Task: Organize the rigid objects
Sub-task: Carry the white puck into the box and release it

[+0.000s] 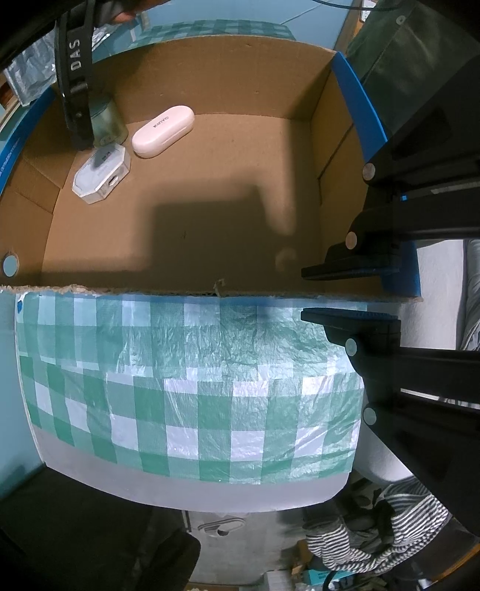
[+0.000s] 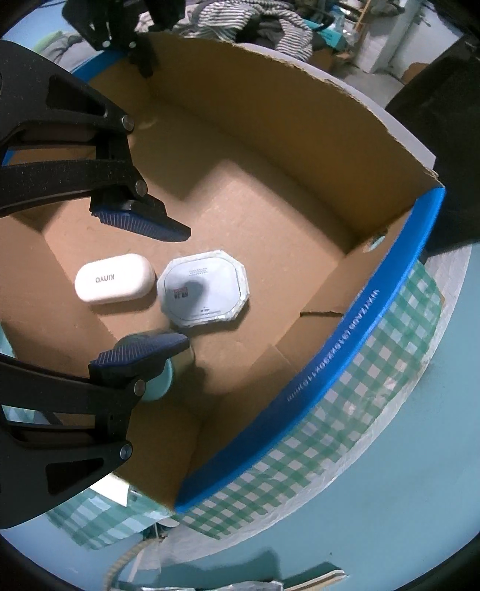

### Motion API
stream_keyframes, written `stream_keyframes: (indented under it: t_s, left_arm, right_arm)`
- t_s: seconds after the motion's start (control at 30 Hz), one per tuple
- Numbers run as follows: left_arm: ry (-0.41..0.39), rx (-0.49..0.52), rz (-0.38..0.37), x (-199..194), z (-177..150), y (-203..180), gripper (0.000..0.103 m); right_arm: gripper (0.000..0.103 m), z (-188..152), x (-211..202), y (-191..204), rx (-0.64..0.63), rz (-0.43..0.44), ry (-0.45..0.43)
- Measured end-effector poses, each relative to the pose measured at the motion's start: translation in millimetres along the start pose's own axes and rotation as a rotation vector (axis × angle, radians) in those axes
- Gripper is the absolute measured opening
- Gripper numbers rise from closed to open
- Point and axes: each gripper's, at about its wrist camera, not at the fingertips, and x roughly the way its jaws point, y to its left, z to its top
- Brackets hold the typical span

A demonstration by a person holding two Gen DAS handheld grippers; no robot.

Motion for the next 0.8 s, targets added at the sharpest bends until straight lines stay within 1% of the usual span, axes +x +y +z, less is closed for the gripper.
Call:
stream_keyframes:
  t_s: [0.17,0.5,0.8]
  left_arm:
    - [0.001,0.002,0.002,0,0,-2,0.015]
    - [-0.002,0.012,0.005,-1,-2,-4,0.015]
    - [-0.002,0.016,0.01,-1,-2,-5,0.015]
  right_arm:
    - [0.053,-4,-13,-4,0.001,-0.003,-0.027]
    - [0.054,-21,-55,-2,-0.001,-0.008,-0.084]
    - [0.06,-41,-90,-9,0.022,-0.028,-0.122]
